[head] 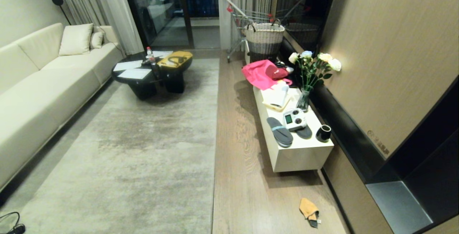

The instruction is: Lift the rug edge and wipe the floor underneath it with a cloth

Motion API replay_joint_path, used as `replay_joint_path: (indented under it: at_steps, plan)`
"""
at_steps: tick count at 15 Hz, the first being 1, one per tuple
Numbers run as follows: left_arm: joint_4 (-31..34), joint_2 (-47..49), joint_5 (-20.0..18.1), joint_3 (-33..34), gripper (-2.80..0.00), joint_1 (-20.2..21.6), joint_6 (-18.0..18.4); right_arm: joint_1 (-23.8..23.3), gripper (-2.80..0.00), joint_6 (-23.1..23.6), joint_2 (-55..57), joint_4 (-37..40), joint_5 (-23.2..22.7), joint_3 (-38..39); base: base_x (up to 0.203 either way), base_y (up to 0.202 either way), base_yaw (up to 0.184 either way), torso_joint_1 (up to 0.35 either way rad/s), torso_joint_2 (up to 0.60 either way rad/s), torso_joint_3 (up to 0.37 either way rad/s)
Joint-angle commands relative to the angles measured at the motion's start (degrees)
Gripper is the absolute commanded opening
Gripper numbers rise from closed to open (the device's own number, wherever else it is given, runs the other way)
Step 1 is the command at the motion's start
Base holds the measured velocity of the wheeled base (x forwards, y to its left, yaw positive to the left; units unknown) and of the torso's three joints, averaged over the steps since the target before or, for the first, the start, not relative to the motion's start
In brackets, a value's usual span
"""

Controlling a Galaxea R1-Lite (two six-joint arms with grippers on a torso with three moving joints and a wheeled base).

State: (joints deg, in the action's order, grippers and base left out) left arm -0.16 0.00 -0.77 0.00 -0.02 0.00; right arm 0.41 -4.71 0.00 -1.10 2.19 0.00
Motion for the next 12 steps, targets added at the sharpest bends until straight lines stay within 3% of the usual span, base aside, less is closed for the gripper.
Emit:
replay_joint_path:
  at_steps: [1, 12]
  plan:
    - [0.0, 0.0, 0.0, 0.0, -2.8, 0.0, 0.0, 0.0, -2.8, 0.0, 0.0, 0.0, 0.0, 0.0, 0.0, 0.0, 0.0, 0.0, 0.0, 0.0]
    - [0.0, 0.0, 0.0, 0.0, -2.8, 0.0, 0.0, 0.0, -2.8, -0.1, 0.1, 0.0, 0.0, 0.0, 0.0, 0.0, 0.0, 0.0, 0.0, 0.0]
